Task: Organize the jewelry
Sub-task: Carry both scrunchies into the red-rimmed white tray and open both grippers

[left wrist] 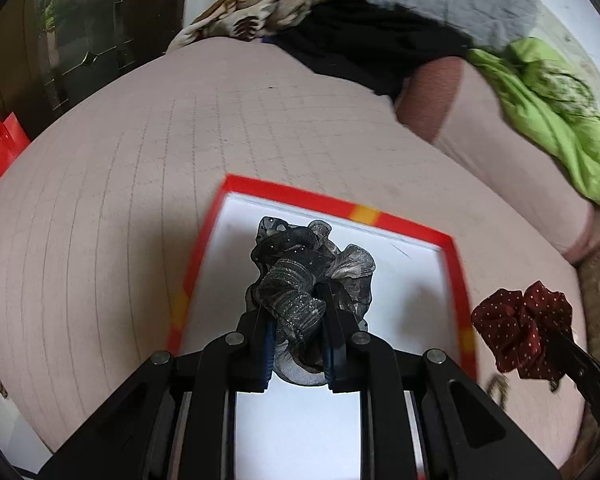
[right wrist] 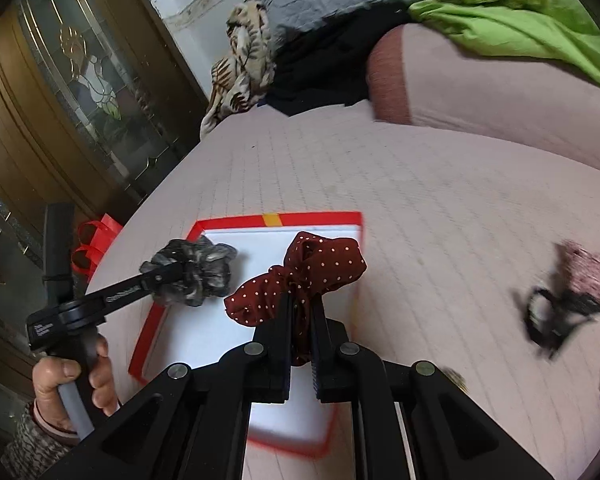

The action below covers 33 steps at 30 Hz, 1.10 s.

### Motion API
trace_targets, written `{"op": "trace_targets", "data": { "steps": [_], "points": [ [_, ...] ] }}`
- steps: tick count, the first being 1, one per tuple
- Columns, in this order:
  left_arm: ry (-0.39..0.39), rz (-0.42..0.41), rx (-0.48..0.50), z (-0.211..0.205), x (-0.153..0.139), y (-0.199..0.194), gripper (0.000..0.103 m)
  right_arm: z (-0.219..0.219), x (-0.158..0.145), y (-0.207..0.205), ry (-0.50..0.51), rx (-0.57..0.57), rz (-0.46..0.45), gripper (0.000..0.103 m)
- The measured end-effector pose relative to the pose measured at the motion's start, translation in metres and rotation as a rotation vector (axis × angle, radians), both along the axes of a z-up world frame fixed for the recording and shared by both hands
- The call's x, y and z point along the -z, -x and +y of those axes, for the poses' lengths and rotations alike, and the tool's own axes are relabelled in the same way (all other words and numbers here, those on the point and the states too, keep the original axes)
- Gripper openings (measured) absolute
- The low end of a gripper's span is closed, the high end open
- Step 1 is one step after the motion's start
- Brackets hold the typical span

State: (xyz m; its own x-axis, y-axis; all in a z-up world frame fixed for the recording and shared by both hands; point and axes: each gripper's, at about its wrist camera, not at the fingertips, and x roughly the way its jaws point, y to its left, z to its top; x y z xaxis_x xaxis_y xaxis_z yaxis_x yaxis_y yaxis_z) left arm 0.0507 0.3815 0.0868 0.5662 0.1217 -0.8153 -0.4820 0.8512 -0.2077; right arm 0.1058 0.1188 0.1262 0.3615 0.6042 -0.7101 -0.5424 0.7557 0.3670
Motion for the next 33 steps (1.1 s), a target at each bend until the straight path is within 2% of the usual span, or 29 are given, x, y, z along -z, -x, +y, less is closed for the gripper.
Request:
{"op": "trace_targets", "data": {
  "steps": [6,11,13,14,16,22,27,28,29,31,32,33],
  "points": [
    [-0.022,0.032,-0.033,0.028,0.017,-0.036,0.019,0.042,0.027,-0.032,-0.005,-0.012,0.048,0.009],
    [-0.054,0.056,-0.058,0.040,0.029,-0.047,0.023,0.060,0.053,-0.047,0.042,-0.023,0.079,0.009],
    [-0.059,0.058,-0.073,0.044,0.030,-0.048,0.026,0.060,0.060,-0.049,0.061,-0.026,0.081,0.012],
    [-0.060,0.056,-0.079,0.045,0.031,-0.047,0.030,0.059,0.062,-0.050,0.071,-0.023,0.074,0.013],
    [-0.054,0.056,-0.086,0.047,0.032,-0.046,0.039,0.054,0.061,-0.051,0.080,-0.016,0.063,0.032],
    [0.009,0.015,-0.095,0.048,0.020,-0.032,0.054,0.029,0.037,-0.036,0.068,-0.014,0.000,0.054],
    [0.046,-0.042,-0.075,0.041,0.000,-0.007,0.056,0.003,0.040,0.005,0.171,-0.026,-0.031,0.054],
    [0.048,-0.050,-0.075,0.040,-0.003,-0.001,0.056,0.001,0.044,0.012,0.182,-0.032,-0.026,0.051],
    [0.055,-0.067,-0.081,0.039,-0.008,0.010,0.056,-0.002,0.048,0.019,0.189,-0.039,-0.021,0.046],
    [0.066,-0.085,-0.098,0.039,-0.012,0.024,0.058,-0.006,0.058,0.036,0.218,-0.054,-0.010,0.026],
    [0.076,-0.096,-0.114,0.038,-0.015,0.035,0.058,-0.007,0.063,0.041,0.238,-0.059,-0.008,0.022],
    [0.084,-0.103,-0.123,0.037,-0.017,0.043,0.059,-0.007,0.069,0.047,0.258,-0.063,-0.003,0.013]
  ]
}}
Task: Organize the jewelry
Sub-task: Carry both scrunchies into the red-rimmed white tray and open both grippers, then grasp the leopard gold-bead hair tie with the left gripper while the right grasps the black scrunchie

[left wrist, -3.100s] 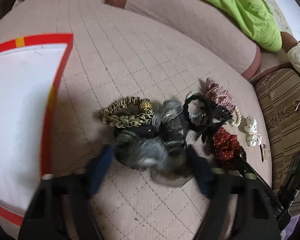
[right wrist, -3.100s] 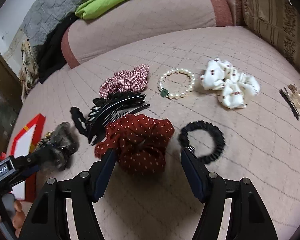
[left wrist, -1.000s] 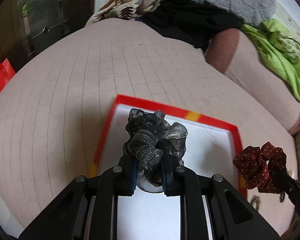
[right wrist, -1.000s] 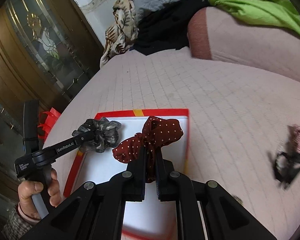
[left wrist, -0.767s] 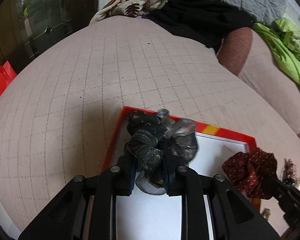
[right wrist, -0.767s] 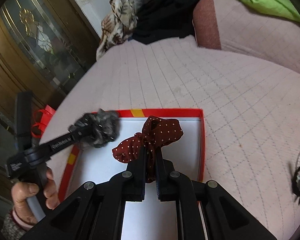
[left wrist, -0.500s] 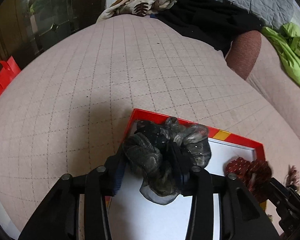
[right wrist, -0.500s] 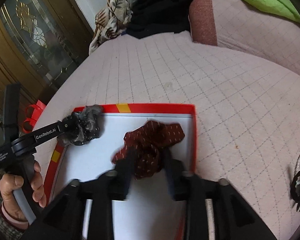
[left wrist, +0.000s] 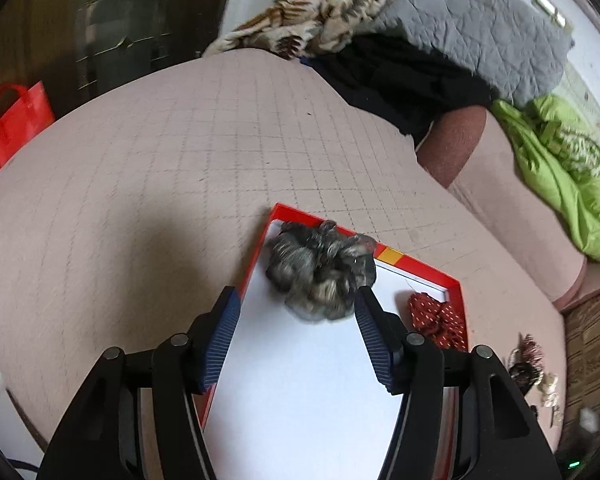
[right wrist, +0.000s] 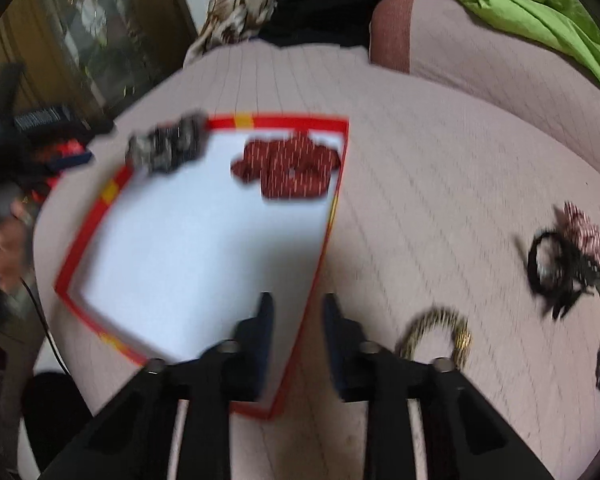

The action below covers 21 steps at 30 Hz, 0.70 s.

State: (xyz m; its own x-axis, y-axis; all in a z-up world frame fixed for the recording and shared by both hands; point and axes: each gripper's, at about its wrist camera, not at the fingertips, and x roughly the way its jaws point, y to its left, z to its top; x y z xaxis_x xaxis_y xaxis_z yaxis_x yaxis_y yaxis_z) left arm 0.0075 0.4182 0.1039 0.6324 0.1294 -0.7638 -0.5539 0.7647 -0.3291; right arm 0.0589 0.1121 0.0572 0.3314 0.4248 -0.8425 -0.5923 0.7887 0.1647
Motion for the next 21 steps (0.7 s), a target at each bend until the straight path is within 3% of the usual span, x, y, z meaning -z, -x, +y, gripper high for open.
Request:
{"op": "trace_targets", "data": {
  "steps": [1,12,17,21],
  "points": [
    [0.007,-0.004,-0.006,-0.002,-0.002,0.008,0.059,-0.001,0.004,0.002,0.007,0.001,0.009,0.010],
    [-0.016,-0.008,0.072,-0.054,-0.016,0.033,0.059,-0.010,0.008,0.011,-0.038,0.017,0.073,0.012],
    [-0.060,0.006,0.181,-0.107,-0.023,0.021,0.059,-0.020,0.001,0.023,-0.085,-0.018,0.089,0.019],
    [-0.081,0.015,0.299,-0.160,-0.024,0.010,0.059,-0.061,-0.017,0.030,-0.134,0.023,0.053,0.036]
  ]
}}
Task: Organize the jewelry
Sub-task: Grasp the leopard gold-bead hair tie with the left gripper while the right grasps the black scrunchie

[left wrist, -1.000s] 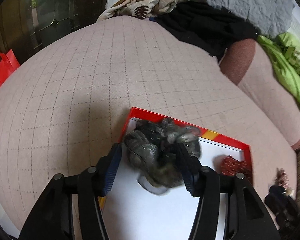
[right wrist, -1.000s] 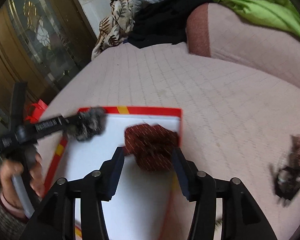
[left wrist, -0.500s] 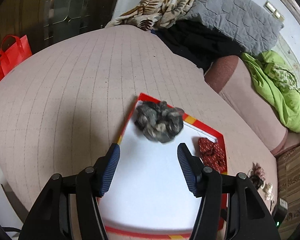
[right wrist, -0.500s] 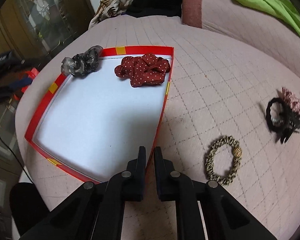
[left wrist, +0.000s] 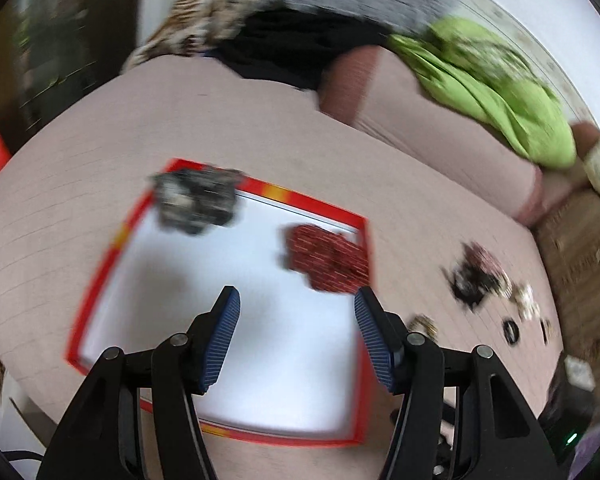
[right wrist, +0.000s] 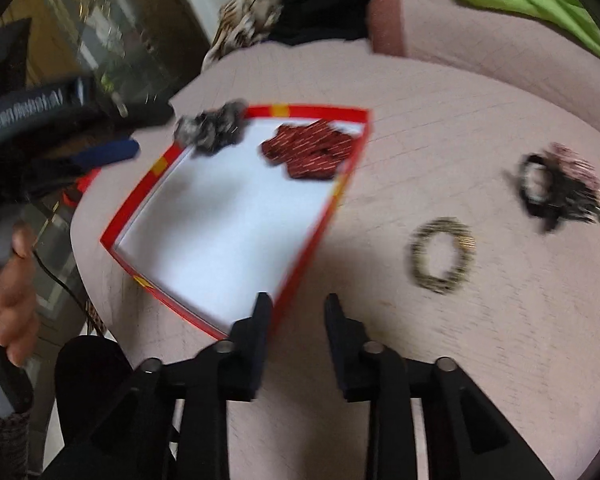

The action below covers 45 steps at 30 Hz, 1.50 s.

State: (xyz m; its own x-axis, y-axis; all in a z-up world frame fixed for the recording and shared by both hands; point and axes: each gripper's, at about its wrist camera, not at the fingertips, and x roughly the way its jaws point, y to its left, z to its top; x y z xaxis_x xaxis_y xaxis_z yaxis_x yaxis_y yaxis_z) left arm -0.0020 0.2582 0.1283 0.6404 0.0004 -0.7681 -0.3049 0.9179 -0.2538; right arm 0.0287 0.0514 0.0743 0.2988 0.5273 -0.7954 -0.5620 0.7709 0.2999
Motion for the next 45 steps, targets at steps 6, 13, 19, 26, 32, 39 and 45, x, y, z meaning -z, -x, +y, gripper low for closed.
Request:
{"op": "trace_targets", "data": {
  "steps": [6,13,19,26,32,39,45],
  "points": [
    [-0.027,0.044,0.151,-0.072,0.017,-0.022,0.059,-0.115,0.004,-0.007,0.020,0.214,-0.011,0.038],
    [-0.068,0.126,0.239,-0.130,0.055,-0.048,0.059,-0.229,0.016,-0.016,0.079,0.465,-0.024,0.047],
    [-0.127,0.185,0.257,-0.149,0.087,-0.073,0.059,-0.289,0.021,-0.047,0.099,0.625,-0.040,0.047],
    [-0.112,0.223,0.263,-0.147,0.107,-0.092,0.059,-0.296,0.038,-0.092,0.074,0.670,-0.013,0.047],
    [-0.148,0.221,0.267,-0.150,0.113,-0.094,0.058,-0.281,0.051,-0.107,0.122,0.658,-0.016,0.047],
    [-0.221,0.217,0.263,-0.162,0.118,-0.097,0.058,-0.261,0.059,-0.116,0.234,0.645,-0.052,0.047],
    [-0.215,0.227,0.269,-0.166,0.115,-0.097,0.006,-0.253,0.060,-0.112,0.307,0.640,-0.107,0.016]
  ]
}}
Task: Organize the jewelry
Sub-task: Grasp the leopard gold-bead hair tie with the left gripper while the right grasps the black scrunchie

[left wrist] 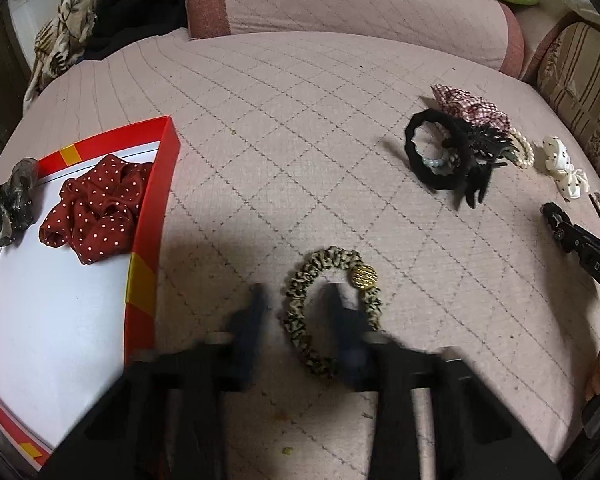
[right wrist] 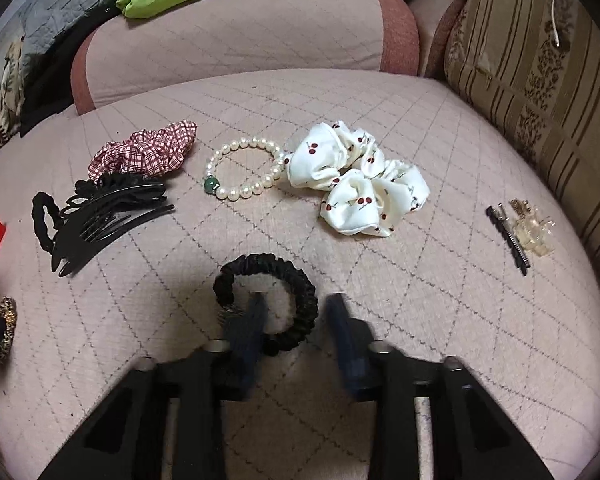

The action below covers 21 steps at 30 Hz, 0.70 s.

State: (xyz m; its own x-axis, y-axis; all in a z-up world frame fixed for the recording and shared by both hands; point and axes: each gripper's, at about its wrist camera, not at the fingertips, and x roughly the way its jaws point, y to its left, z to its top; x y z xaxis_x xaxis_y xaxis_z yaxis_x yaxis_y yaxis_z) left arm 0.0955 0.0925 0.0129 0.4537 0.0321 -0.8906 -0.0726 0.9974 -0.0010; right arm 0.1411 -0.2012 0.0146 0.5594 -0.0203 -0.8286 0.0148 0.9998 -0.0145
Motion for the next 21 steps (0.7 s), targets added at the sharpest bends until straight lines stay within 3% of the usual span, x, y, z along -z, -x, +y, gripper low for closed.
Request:
{"op": "trace_targets", "data": {
  "steps": [1,3,14,21],
  "points": [
    [0.007,0.008,0.002,0.000,0.000,-0.001,0.005,-0.001,-0.001,0.001,0.006,0.005,-0.003,0.010],
    [0.046,0.020,0.002,0.002,-0.005,0.003,0.005,-0.005,-0.004,0.005,-0.016,0.009,-0.009,0.009],
    [0.189,-0.051,-0.045,0.011,-0.046,0.057,0.005,0.000,-0.051,0.054,-0.138,-0.040,-0.092,0.009],
    [0.175,-0.132,-0.041,0.016,-0.081,0.091,0.005,0.022,-0.078,0.084,-0.201,-0.087,-0.114,0.009]
  ]
}}
